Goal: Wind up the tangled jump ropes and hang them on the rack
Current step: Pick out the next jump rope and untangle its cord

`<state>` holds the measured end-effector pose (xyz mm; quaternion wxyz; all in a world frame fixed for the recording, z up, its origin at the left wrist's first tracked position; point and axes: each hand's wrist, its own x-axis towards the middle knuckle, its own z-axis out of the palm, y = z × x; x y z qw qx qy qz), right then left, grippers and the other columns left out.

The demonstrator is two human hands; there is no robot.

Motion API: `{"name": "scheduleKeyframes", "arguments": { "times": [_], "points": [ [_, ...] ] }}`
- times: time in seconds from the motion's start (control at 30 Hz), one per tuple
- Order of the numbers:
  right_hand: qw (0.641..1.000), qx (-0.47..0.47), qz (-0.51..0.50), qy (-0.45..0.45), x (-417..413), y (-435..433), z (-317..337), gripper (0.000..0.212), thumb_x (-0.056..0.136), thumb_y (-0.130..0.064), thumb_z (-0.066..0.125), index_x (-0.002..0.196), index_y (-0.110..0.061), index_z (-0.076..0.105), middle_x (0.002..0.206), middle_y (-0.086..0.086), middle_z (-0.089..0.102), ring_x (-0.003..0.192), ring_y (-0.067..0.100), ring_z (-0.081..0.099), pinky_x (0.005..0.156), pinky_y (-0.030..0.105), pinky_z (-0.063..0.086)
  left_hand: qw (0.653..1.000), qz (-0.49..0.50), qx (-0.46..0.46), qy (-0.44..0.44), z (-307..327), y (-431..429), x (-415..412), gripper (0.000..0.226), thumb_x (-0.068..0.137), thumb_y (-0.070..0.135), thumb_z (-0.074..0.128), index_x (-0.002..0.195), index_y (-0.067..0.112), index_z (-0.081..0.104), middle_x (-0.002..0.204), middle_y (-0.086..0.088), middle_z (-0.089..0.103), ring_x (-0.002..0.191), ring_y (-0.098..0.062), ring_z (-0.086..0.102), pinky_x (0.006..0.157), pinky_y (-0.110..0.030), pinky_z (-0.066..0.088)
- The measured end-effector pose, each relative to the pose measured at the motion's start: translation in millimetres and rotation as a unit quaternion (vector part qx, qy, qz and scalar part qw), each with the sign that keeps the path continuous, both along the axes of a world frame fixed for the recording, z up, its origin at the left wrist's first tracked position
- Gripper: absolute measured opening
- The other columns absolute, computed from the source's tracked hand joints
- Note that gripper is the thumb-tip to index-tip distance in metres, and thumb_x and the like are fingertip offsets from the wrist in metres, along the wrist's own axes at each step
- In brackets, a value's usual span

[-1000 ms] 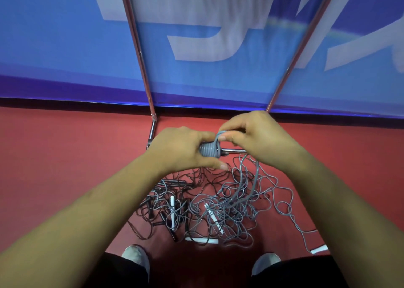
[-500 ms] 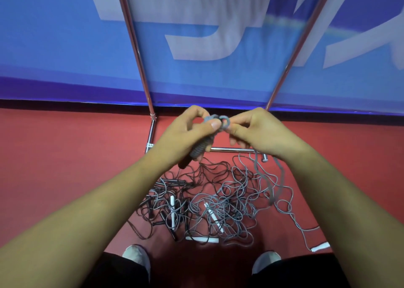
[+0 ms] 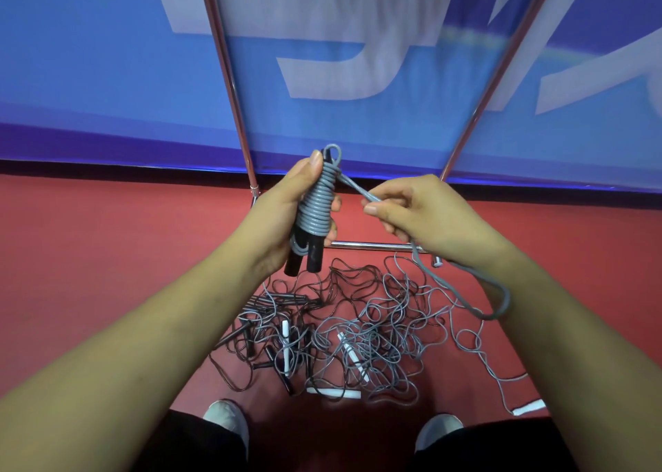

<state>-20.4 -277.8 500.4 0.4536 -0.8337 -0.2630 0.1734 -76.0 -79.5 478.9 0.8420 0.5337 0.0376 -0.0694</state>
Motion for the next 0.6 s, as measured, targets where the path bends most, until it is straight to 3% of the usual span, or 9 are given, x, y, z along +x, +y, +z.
{"name": "scheduleKeyframes", "arguments": {
  "times": [0.1, 0.27, 0.33, 0.4, 0.47, 0.53, 0.6],
  "points": [
    [0.999, 0.030, -0.010, -0.004, 0, 1, 1, 0.008, 0.093, -0.018, 0.068, 0.098, -0.022, 0.073, 0.060, -0.003, 0.057, 0.050, 0.006, 0.047, 0.053, 0.017, 0.041, 1.000, 0.015, -0.007, 0.007, 3, 6, 3, 0.032, 0.097, 0.051, 0.048, 0.109, 0.022, 0.053, 0.071, -0.009, 0.054, 0.049, -0.026, 0.051, 0.047, -0.029, 0.047],
    [0.993, 0.075, 0.036, 0.088, -1, 4, 0, 0.019, 0.093, -0.009, 0.067, 0.110, -0.018, 0.069, 0.065, 0.000, 0.060, 0.054, 0.016, 0.049, 0.053, 0.026, 0.046, 0.998, 0.063, 0.005, 0.028, 9, 14, 5, 0.032, 0.097, 0.050, 0.050, 0.108, 0.020, 0.054, 0.071, -0.009, 0.053, 0.049, -0.024, 0.047, 0.046, -0.028, 0.046],
    [0.990, 0.056, 0.069, 0.107, -1, 3, 0, 0.024, 0.093, -0.005, 0.066, 0.116, -0.011, 0.066, 0.069, 0.004, 0.060, 0.056, 0.019, 0.052, 0.053, 0.027, 0.049, 0.994, 0.084, 0.066, 0.014, 10, 16, 4, 0.032, 0.092, 0.048, 0.055, 0.106, 0.020, 0.058, 0.073, -0.010, 0.058, 0.052, -0.025, 0.049, 0.047, -0.028, 0.046],
    [0.992, 0.010, 0.093, 0.082, -3, 4, 3, 0.025, 0.092, -0.003, 0.066, 0.116, -0.010, 0.065, 0.065, -0.001, 0.057, 0.055, 0.018, 0.053, 0.053, 0.024, 0.049, 0.978, 0.102, 0.182, -0.018, 10, 18, 2, 0.028, 0.087, 0.043, 0.066, 0.105, 0.022, 0.062, 0.076, -0.010, 0.064, 0.058, -0.027, 0.056, 0.051, -0.032, 0.050],
    [0.993, -0.018, 0.103, 0.056, -6, 7, 5, 0.023, 0.092, -0.004, 0.066, 0.114, -0.011, 0.066, 0.060, -0.007, 0.052, 0.054, 0.017, 0.054, 0.052, 0.022, 0.049, 0.949, 0.113, 0.289, -0.051, 7, 19, 2, 0.018, 0.087, 0.035, 0.074, 0.098, 0.029, 0.062, 0.079, -0.007, 0.066, 0.063, -0.022, 0.057, 0.054, -0.039, 0.052],
    [0.993, -0.038, 0.100, 0.050, -8, 8, 7, 0.020, 0.092, -0.005, 0.067, 0.111, -0.012, 0.066, 0.060, -0.006, 0.055, 0.050, 0.014, 0.053, 0.050, 0.022, 0.048, 0.905, 0.118, 0.400, -0.078, 5, 19, 1, 0.021, 0.086, 0.042, 0.076, 0.097, 0.033, 0.060, 0.079, 0.001, 0.064, 0.061, -0.018, 0.052, 0.057, -0.043, 0.052],
    [0.993, -0.060, 0.094, 0.046, -11, 9, 8, 0.017, 0.092, -0.009, 0.067, 0.109, -0.015, 0.067, 0.064, 0.000, 0.060, 0.046, 0.011, 0.052, 0.047, 0.022, 0.045, 0.811, 0.113, 0.567, -0.093, 5, 17, -1, 0.035, 0.081, 0.060, 0.071, 0.104, 0.037, 0.059, 0.082, 0.011, 0.062, 0.071, -0.018, 0.055, 0.065, -0.036, 0.048]
  ]
}}
